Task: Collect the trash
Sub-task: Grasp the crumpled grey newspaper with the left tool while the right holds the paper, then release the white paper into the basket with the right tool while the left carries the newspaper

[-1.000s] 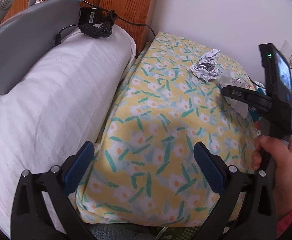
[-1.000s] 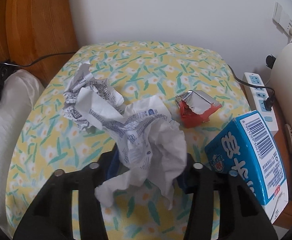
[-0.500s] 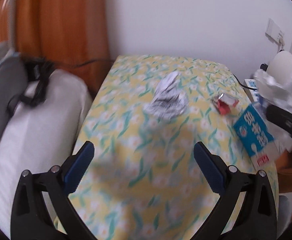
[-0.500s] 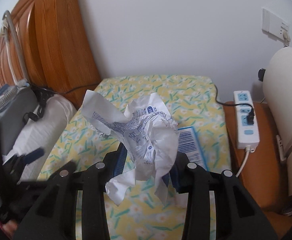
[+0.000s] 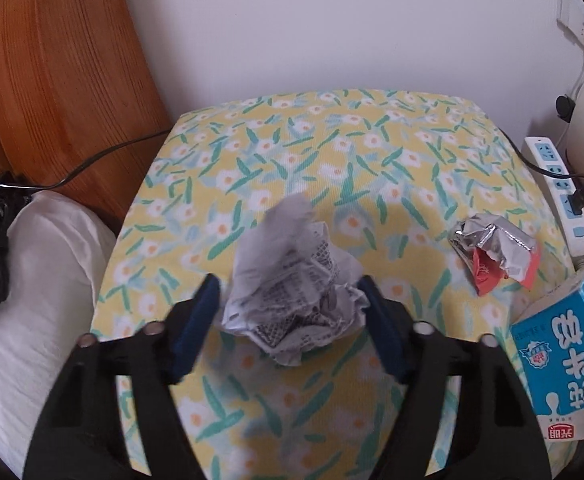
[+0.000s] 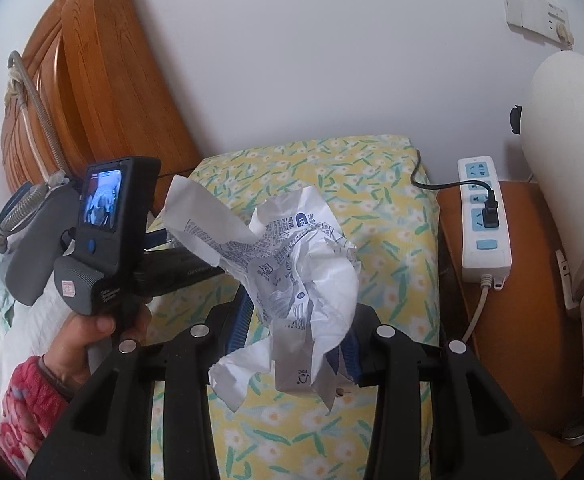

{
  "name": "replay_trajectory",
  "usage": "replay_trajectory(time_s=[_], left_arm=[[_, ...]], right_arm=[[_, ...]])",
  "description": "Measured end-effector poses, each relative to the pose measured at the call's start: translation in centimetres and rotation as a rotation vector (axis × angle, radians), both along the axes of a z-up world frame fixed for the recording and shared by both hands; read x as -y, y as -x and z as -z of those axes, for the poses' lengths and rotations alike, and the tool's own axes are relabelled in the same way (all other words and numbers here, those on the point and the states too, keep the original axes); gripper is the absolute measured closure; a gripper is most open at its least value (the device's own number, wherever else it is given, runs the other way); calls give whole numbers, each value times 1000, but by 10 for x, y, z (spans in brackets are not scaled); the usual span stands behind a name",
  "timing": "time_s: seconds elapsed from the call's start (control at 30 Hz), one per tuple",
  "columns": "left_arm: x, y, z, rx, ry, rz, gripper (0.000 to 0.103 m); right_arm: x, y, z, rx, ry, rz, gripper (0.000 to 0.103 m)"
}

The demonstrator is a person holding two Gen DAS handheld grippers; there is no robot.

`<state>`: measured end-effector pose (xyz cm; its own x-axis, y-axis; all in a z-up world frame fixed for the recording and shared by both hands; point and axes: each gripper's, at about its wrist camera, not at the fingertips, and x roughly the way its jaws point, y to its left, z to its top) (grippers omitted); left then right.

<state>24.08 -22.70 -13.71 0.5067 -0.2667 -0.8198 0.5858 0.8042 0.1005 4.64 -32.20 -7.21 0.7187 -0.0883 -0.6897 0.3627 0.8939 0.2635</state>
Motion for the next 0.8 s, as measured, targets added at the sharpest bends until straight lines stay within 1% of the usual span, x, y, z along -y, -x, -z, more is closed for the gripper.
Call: replay_trajectory(time_s=[0.07, 0.13, 0.23, 0.33, 0.43, 0.57, 0.67, 0.8], left_arm=[[-2, 0, 0, -4, 4, -2, 53], [-5, 1, -4, -8, 11, -18, 56], [-16, 14, -17, 0, 47, -31, 57], [-32, 38, -34, 40, 55, -33, 57], [-56, 70, -52, 63, 77, -48, 57], [-87, 115, -69, 82, 98, -70, 57], [-104, 143, -72, 82, 94, -79, 57], [-123, 181, -68, 52, 100, -78, 57]], right_arm=[[0, 3, 0, 3, -6, -5, 62], [-1, 5, 0, 6, -5, -7, 62], [-4, 10, -1, 8, 0, -10, 62], [-8, 15, -2, 7, -1, -15, 62], [-16, 21, -3, 6, 6, -30, 62], [-29, 34, -2, -9, 9, -59, 62], [-42, 48, -1, -28, 15, -85, 62], [-58, 66, 1, -50, 32, -114, 62]])
